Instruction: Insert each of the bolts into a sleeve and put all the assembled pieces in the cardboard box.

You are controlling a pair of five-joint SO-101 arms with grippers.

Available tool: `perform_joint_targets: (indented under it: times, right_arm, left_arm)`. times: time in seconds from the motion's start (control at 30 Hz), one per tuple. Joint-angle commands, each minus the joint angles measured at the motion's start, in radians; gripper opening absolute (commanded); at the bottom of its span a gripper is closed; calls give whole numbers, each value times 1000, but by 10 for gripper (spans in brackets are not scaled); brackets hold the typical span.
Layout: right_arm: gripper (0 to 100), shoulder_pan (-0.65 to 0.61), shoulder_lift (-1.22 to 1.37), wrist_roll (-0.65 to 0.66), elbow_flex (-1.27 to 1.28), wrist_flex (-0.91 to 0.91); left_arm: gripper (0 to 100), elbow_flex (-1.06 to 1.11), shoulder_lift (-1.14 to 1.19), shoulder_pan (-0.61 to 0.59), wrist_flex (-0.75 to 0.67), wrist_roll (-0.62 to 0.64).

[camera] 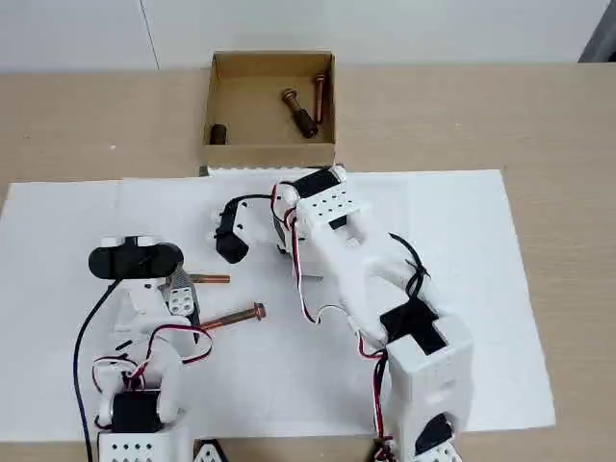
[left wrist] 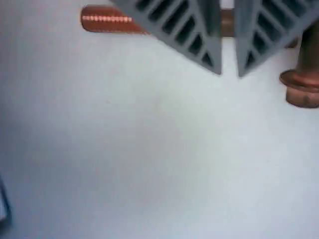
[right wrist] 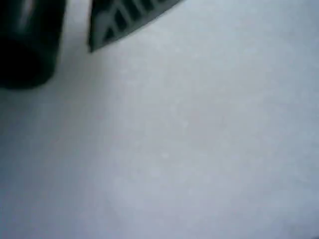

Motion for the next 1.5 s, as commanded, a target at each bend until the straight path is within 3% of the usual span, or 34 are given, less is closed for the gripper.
perform_joint_targets:
  times: [0.0,0.2,0.5,0.87,0.97,1.1,1.3,1.47]
  right_arm:
    - [78,12,31,9,-2,-27]
    - [9,15,45,2,-3,-24]
    - [6,13,-177,-150,-3,-12]
    - [3,47,-472,-379,-100,252]
    - [3,85,-547,-422,-98,312]
    - [3,151,-645,-456,-94,349]
    - [3,297,-786,-457,9,358]
    - [3,409,-924,-454,196,348]
  left_arm:
    - [6,-7,-6,-3,-21,-8]
    - [6,-7,-6,-2,-21,-6]
    - [6,-7,-9,35,5,-6]
    - [7,-7,-9,48,2,-6]
    - [7,-7,-9,40,5,-21]
    - [6,-33,-5,37,9,-140]
    - [7,-239,6,-9,150,-227]
    - [7,-410,180,-52,195,-244]
